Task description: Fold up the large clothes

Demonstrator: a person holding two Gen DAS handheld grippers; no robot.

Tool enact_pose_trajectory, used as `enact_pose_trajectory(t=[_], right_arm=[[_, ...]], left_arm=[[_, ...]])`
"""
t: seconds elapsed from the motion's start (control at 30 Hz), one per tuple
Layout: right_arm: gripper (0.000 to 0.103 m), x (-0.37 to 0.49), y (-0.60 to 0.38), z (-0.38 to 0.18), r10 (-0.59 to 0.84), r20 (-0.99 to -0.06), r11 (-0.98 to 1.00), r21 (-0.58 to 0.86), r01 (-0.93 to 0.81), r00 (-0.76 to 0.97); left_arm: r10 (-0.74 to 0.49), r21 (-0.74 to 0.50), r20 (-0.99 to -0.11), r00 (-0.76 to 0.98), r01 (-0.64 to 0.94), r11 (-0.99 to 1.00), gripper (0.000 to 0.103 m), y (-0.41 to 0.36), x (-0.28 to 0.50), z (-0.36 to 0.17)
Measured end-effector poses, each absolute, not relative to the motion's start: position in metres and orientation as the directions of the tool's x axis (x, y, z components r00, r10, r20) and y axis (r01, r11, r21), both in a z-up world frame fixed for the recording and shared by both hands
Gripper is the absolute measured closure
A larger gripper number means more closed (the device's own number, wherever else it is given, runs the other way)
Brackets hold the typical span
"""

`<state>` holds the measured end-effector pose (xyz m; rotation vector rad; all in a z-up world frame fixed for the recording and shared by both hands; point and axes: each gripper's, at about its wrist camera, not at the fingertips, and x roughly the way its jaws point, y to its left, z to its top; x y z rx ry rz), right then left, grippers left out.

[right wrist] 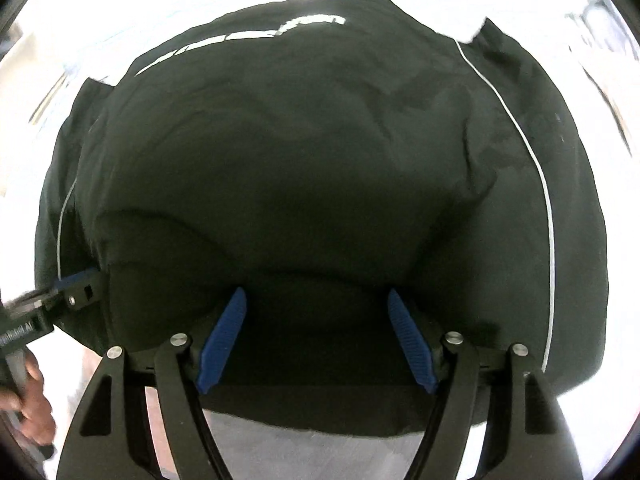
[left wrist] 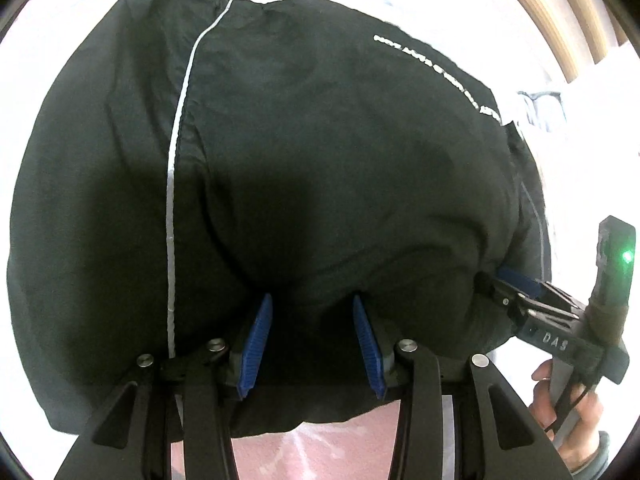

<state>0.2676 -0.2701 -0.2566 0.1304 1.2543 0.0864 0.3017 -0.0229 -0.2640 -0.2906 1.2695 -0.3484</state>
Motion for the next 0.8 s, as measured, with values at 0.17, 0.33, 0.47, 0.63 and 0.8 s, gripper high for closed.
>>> enact_pose_trajectory(t=[0.17, 0.33, 0.47, 0.63, 0.8], right_arm=[[0.028, 0.253, -0.266, -0.230, 0.101, -0.947, 0.993, 0.114, 0.024, 0.305], [0.028, 0.229, -0.249, -0.215, 0.042, -0.940, 0.999, 0.041, -0.011, 0.340], [0.028, 0.231, -0.245, -0.234, 0.038, -0.952, 0.999, 0.037, -0.010, 0.302], [0.025, 0.246, -0.262, -0.241, 0.103, -0.958, 0.993, 0.114, 0.027, 0.266], [0.022, 0.251, -0.262, -0.249, 0.098, -0.959, 0.994, 0.108, 0.023, 0.266]], left_arm=[[-0.445, -0.439, -0.861, 0.247, 0.081, 0.895, 0.059, -0.017, 0.299, -0.241], [-0.404, -0.356, -0.870, 0.281, 0.207, 0.911, 0.059, -0.042, 0.277, -0.218], [-0.363, -0.317, -0.903, 0.232, 0.212, 0.924, 0.058, -0.058, 0.270, -0.247], [-0.324, -0.253, -0.905, 0.274, 0.265, 0.931, 0.053, -0.074, 0.263, -0.257], [-0.370, -0.312, -0.895, 0.248, 0.242, 0.919, 0.052, -0.073, 0.274, -0.270]])
